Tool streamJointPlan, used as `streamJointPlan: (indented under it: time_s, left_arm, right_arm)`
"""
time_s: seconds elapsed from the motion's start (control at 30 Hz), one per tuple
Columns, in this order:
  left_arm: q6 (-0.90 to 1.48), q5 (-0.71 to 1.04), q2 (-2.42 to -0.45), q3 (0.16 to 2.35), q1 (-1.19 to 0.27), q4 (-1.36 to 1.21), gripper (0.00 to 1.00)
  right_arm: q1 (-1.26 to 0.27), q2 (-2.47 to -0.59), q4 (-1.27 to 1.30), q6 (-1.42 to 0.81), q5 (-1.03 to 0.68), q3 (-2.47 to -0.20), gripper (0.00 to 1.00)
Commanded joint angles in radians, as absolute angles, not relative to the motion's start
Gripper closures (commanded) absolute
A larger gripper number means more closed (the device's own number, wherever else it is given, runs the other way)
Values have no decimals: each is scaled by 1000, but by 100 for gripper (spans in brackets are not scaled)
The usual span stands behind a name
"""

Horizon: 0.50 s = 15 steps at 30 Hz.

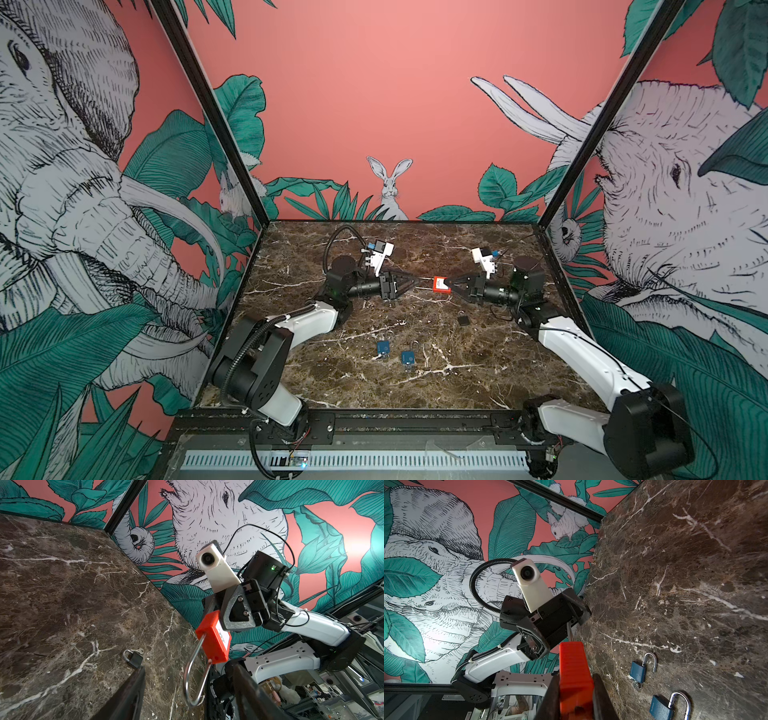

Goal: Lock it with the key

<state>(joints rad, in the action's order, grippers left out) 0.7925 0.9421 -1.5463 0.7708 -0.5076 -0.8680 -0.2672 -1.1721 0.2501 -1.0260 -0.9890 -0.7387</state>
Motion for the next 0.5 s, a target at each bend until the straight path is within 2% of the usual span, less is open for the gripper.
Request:
streamJointPlan:
  time_s: [0.0, 0.13, 0.2, 0.23, 0.47]
  left_arm:
    - [809, 968, -1521, 788, -504, -917, 38]
    - [813, 961, -1512, 791, -507, -903, 48]
    - [813, 954, -1509, 798, -506, -878, 61]
    - [814, 946, -1507, 801, -506, -862, 64]
    - [833, 937, -1479, 797, -515, -854, 68]
  right_arm:
    - [-264, -1171, 342, -1028, -1011, -747, 100]
    - [-265, -1170, 354, -1019, -1015, -747, 100]
    - [-265, -1170, 354, -1010, -1019, -748, 100]
    - [-264, -1169, 354, -1007, -1020, -748, 100]
    - [-265, -1164, 336, -966, -1026, -744, 100]
